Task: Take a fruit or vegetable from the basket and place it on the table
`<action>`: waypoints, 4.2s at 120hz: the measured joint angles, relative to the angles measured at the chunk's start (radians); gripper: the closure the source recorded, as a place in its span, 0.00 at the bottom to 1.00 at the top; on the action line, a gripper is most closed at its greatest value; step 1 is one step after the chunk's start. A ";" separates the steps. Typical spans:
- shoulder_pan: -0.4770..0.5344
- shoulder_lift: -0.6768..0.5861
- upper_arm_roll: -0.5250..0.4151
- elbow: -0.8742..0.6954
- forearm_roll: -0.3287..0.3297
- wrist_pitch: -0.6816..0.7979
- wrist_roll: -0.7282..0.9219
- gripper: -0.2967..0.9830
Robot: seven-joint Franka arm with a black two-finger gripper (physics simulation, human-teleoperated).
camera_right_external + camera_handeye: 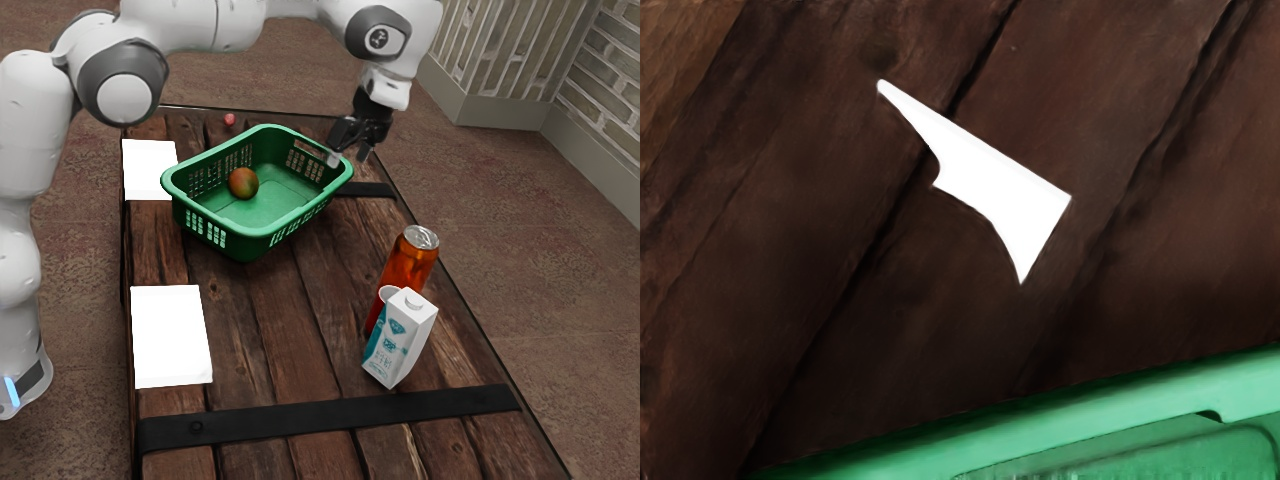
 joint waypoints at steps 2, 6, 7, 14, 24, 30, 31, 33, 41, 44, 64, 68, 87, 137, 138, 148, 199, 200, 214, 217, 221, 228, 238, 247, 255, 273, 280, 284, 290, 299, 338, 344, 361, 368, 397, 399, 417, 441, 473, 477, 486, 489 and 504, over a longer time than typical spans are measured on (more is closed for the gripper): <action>0.000 0.001 -0.002 0.000 0.009 0.008 0.021 0.23; 0.000 0.001 -0.005 0.000 0.023 0.022 0.062 0.23; 0.000 0.001 -0.006 0.000 0.026 0.025 0.072 0.23; 0.004 -0.029 -0.002 0.000 0.038 0.040 0.137 0.23; 0.024 -0.094 0.006 -0.003 0.051 0.025 0.223 0.23; 0.048 -0.132 0.023 -0.023 0.059 0.005 0.274 0.23; 0.052 -0.136 0.026 -0.031 0.061 0.003 0.282 0.23; 0.059 -0.142 0.033 -0.050 0.065 0.002 0.297 0.23; 0.074 -0.155 0.048 -0.151 0.083 0.018 0.356 0.23; 0.074 -0.165 0.051 -0.190 0.089 0.029 0.377 0.23; 0.062 -0.237 0.077 -0.357 0.111 0.107 0.494 0.23; 0.065 -0.236 0.080 -0.361 0.099 0.117 0.509 0.23; 0.067 -0.228 0.162 -0.389 0.050 0.148 0.519 0.23; 0.010 -0.442 0.251 -0.644 0.042 0.216 0.521 0.23; 0.016 -0.443 0.252 -0.649 0.043 0.218 0.521 0.23; 0.035 -0.446 0.259 -0.675 0.048 0.240 0.524 0.23; 0.001 -0.391 0.261 -0.731 0.053 0.322 0.531 0.23; 0.002 -0.389 0.261 -0.731 0.053 0.323 0.531 0.23; 0.011 -0.373 0.262 -0.736 0.053 0.338 0.532 0.23; 0.012 -0.370 0.263 -0.737 0.053 0.341 0.532 0.23; 0.014 -0.367 0.263 -0.737 0.053 0.345 0.532 0.23; 0.015 -0.362 0.263 -0.743 0.053 0.350 0.533 0.23; 0.013 -0.356 0.263 -0.749 0.053 0.358 0.533 0.23; 0.012 -0.338 0.263 -0.750 0.054 0.366 0.534 0.23; 0.011 -0.329 0.263 -0.749 0.053 0.372 0.534 0.23; 0.011 -0.310 0.263 -0.748 0.053 0.382 0.535 0.23; 0.011 -0.307 0.264 -0.748 0.053 0.384 0.535 0.23; 0.012 -0.306 0.264 -0.748 0.053 0.385 0.536 0.23; 0.013 -0.305 0.265 -0.748 0.051 0.387 0.536 0.23; 0.016 -0.298 0.267 -0.748 0.048 0.388 0.536 0.23; 0.024 -0.278 0.288 -0.746 0.042 0.392 0.538 0.24; 0.032 -0.277 0.289 -0.746 0.041 0.393 0.538 0.24; 0.047 -0.273 0.288 -0.746 0.032 0.399 0.536 0.28; 0.048 -0.271 0.288 -0.746 0.029 0.401 0.536 0.29; 0.053 -0.259 0.288 -0.745 0.018 0.407 0.533 0.36; 0.053 -0.258 0.288 -0.745 0.017 0.408 0.533 0.37; 0.064 -0.257 0.288 -0.744 -0.005 0.414 0.530 0.46; 0.081 -0.267 0.288 -0.730 -0.030 0.423 0.526 0.49; 0.076 -0.378 0.274 -0.687 -0.048 0.367 0.526 0.51; 0.051 -0.389 0.274 -0.664 -0.049 0.353 0.527 0.51; 0.021 -0.400 0.284 -0.569 -0.050 0.317 0.527 0.51; 0.027 -0.399 0.286 -0.534 -0.051 0.304 0.527 0.51; 0.153 -0.329 0.290 -0.440 -0.074 0.255 0.531 0.50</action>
